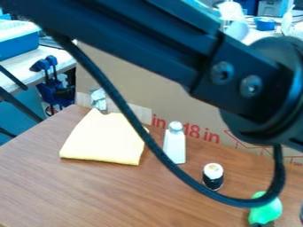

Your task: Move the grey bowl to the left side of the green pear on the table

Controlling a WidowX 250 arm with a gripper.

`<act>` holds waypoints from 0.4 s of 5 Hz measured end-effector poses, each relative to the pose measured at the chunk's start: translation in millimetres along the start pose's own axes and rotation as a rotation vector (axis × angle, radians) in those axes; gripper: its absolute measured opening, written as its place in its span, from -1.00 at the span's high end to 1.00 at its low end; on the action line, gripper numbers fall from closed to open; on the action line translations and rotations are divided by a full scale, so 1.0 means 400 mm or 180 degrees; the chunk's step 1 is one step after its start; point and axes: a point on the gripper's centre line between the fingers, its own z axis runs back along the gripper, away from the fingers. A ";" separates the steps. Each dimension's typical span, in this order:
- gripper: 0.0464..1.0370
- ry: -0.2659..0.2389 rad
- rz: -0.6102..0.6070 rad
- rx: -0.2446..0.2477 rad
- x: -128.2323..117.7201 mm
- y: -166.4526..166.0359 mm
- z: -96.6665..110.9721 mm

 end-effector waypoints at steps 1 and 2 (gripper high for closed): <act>-0.93 0.0145 0.0061 0.0108 -0.007 0.054 0.001; -0.93 0.0348 0.0122 0.0337 -0.017 0.115 0.004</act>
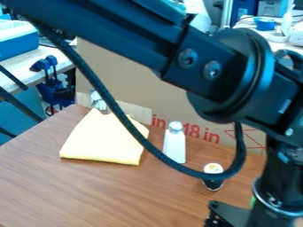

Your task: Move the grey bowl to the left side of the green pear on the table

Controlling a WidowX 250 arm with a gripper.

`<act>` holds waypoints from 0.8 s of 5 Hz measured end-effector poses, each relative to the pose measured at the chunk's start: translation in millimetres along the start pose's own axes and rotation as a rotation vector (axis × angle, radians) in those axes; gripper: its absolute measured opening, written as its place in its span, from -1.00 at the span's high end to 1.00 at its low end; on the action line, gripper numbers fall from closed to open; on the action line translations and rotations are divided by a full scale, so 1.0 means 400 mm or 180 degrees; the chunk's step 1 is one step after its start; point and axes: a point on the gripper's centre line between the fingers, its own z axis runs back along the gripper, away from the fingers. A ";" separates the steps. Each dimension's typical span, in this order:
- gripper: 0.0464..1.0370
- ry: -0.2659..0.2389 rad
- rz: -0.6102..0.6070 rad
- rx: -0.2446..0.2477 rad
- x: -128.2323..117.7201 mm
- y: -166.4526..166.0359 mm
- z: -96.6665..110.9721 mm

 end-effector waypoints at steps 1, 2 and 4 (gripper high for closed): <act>-0.93 0.0188 0.0095 0.0267 -0.014 0.066 -0.009; -0.93 0.0227 0.0276 0.0363 -0.036 0.128 0.007; -0.93 0.0187 0.0747 0.0330 -0.103 0.284 0.023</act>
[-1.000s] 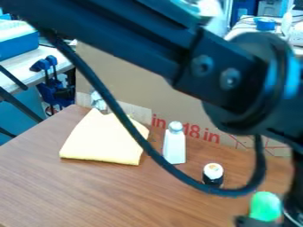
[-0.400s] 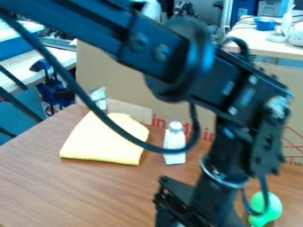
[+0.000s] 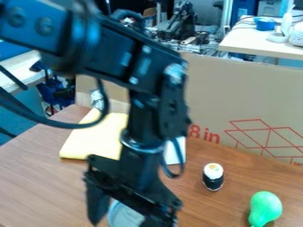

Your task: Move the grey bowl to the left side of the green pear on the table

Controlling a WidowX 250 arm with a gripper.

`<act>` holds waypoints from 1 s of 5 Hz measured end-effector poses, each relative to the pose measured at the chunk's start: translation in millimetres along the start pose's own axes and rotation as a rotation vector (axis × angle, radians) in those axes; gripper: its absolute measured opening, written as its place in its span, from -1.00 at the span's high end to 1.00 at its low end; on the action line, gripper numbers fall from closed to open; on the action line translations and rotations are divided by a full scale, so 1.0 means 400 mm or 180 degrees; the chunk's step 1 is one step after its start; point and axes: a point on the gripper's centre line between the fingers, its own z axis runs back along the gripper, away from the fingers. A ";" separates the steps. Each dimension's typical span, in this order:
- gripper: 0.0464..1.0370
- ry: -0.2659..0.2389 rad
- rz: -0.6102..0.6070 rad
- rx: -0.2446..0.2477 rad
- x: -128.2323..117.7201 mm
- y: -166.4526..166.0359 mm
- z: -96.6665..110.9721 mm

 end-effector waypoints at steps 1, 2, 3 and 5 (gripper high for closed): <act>-0.93 0.0006 0.0015 -0.0025 0.000 0.032 -0.020; -0.93 -0.0017 -0.0005 -0.0054 0.004 0.052 -0.029; -0.93 -0.0033 -0.0013 -0.0054 0.008 0.058 -0.029; -0.93 -0.0385 -0.0125 0.0106 -0.014 0.034 0.055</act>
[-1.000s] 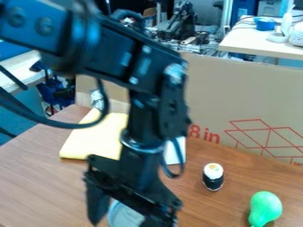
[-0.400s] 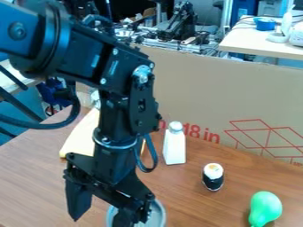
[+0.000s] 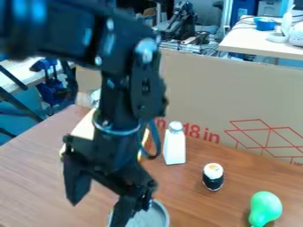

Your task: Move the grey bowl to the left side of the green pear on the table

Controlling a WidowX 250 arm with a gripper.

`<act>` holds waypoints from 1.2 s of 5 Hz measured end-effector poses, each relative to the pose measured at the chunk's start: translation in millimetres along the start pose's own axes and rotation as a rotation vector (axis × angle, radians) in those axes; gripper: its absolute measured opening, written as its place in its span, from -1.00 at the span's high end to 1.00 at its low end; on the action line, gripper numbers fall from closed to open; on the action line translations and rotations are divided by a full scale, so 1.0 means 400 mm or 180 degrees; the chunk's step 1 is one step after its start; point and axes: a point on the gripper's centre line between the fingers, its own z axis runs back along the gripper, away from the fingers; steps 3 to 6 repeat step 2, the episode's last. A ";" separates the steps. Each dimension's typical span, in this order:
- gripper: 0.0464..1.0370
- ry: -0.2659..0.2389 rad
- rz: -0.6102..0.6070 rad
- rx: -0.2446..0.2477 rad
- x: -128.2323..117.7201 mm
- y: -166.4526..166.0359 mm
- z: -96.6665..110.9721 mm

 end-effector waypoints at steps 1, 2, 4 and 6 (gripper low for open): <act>-0.93 -0.0319 0.0033 0.0074 -0.022 0.004 0.083; -0.93 -0.0468 -0.0092 0.0007 -0.060 -0.002 0.134; -0.93 -0.0468 -0.0092 0.0007 -0.060 -0.002 0.134; -0.93 -0.0468 -0.0092 0.0007 -0.060 -0.002 0.134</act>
